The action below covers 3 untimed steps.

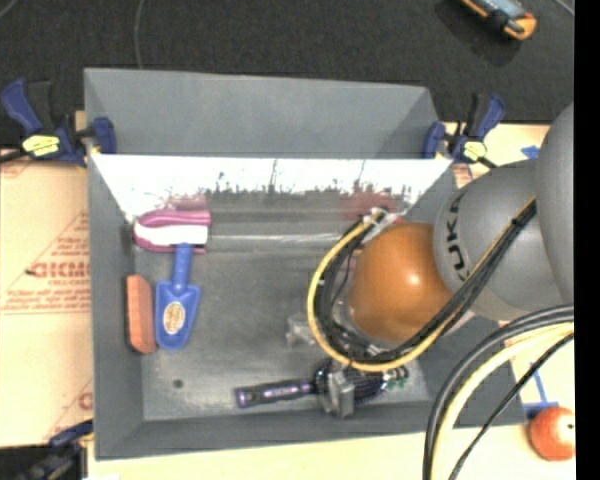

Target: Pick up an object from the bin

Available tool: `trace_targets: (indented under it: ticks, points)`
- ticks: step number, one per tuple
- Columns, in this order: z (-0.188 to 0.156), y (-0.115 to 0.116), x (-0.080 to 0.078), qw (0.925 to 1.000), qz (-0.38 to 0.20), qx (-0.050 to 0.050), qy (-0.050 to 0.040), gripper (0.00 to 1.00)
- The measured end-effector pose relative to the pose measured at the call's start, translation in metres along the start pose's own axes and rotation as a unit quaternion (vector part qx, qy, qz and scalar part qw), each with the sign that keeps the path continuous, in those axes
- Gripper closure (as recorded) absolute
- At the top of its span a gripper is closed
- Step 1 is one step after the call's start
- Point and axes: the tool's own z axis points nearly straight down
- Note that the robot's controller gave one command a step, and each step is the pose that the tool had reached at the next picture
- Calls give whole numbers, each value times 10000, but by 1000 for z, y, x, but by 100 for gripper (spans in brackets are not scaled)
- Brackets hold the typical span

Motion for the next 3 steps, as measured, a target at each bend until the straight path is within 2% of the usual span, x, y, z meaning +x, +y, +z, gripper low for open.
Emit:
trace_targets:
  ticks: [1,3]
  points:
    - [4,70,-24,9979,-645,-50,96,100]
    - [-10,69,-24,9979,-638,-48,105,100]
